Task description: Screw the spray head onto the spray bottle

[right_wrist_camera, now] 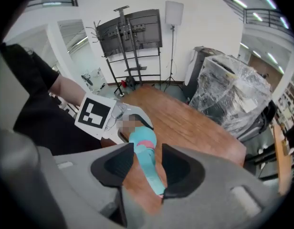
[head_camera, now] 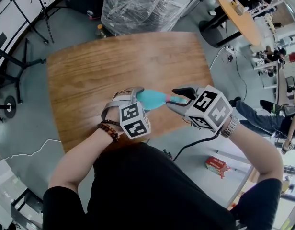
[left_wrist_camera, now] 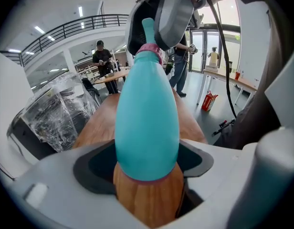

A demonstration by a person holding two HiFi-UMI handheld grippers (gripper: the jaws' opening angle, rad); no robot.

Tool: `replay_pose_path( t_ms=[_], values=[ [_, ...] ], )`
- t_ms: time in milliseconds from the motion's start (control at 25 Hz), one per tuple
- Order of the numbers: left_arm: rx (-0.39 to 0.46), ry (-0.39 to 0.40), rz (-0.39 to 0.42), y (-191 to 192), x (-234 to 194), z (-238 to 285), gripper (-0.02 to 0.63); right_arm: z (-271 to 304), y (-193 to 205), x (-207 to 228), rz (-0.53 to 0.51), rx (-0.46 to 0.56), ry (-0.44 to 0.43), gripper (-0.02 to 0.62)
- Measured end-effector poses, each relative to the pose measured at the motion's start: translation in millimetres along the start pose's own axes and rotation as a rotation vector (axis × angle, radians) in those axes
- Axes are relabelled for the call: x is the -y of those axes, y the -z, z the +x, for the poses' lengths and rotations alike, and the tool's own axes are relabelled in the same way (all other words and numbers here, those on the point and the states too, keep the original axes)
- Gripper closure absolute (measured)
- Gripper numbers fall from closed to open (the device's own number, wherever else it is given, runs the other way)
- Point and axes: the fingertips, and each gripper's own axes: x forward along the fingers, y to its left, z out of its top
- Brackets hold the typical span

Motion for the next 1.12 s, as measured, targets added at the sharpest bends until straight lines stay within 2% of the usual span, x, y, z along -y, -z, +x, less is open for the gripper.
replay_pose_path(
  t_ms=[240,320,480,600,840,960,1120],
  values=[
    [0.016,-0.003,0.016,0,-4,-4,0.199,-4,1,-11,-0.315,-0.01,0.017,0.429],
    [0.015,-0.001,0.021,-1,-4,-4,0.199,-2,4,-10,-0.389,-0.01,0.032,0.485],
    [-0.005,-0.006,0.038,2,-4,-4,0.199,-2,7,-12,-0.511,-0.039,0.068,0.492],
    [-0.031,-0.011,0.057,7,-4,-2,0.199,-1,7,-15,-0.667,-0.081,0.118,0.494],
    [-0.064,0.006,0.096,10,2,-1,0.199,4,15,-23,-1.101,-0.211,0.25,0.495],
    [-0.068,0.02,0.097,9,5,-1,0.199,4,15,-27,-1.246,-0.253,0.298,0.495],
    [-0.073,0.044,0.094,8,6,-2,0.199,5,9,-35,-1.383,-0.239,0.352,0.495]
  ],
)
